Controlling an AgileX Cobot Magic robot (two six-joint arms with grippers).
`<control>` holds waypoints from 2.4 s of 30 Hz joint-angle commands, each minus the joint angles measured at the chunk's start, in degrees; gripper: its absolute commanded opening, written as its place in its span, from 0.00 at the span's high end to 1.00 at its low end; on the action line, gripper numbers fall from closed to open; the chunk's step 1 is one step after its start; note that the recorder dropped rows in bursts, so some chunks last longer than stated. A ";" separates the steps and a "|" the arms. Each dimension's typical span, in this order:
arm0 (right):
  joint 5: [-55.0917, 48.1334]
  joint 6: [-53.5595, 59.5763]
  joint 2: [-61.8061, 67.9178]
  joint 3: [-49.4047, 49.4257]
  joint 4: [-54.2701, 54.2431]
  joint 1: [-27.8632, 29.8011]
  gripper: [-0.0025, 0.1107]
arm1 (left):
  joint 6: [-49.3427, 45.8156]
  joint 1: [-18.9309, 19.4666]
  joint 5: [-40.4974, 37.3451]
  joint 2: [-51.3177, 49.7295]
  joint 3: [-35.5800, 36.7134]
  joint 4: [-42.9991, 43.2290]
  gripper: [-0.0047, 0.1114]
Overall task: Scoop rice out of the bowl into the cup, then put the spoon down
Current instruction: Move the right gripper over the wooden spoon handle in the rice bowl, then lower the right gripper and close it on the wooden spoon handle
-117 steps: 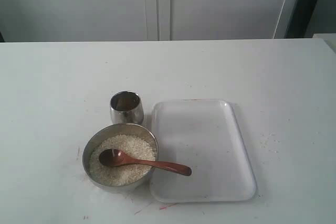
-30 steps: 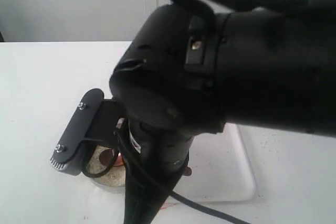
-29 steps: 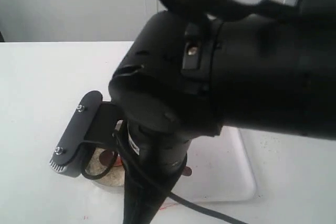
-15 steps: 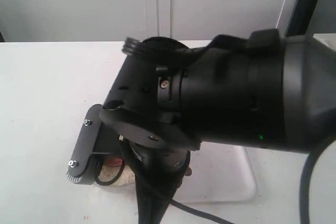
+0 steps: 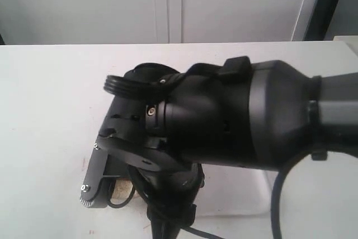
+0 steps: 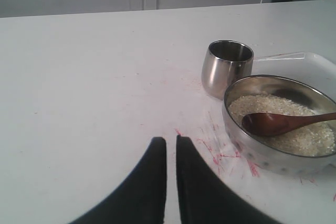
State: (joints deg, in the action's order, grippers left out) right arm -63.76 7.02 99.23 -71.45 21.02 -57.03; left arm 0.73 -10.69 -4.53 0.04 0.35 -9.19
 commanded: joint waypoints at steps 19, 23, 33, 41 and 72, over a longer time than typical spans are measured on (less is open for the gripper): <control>-0.41 3.96 0.80 0.25 -0.97 4.20 0.49 | 0.33 -0.06 0.16 -0.04 -0.35 -0.59 0.84; 0.11 8.05 0.80 0.25 -5.66 6.63 0.49 | 0.33 -0.06 0.16 -0.04 -0.35 -0.59 0.84; 5.35 12.14 0.94 0.25 -10.84 10.24 0.49 | 0.33 -0.06 0.16 -0.04 -0.35 -0.59 0.84; 6.60 13.29 3.05 0.25 -11.95 11.05 0.49 | 0.33 -0.06 0.16 -0.04 -0.35 -0.59 0.84; 11.28 12.89 5.68 0.25 -10.99 11.39 0.84 | 0.33 -0.06 0.16 -0.04 -0.35 -0.59 0.84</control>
State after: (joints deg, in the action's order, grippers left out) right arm -52.80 20.11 104.99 -71.45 8.23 -46.26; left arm 0.73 -10.69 -4.53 0.04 0.35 -9.19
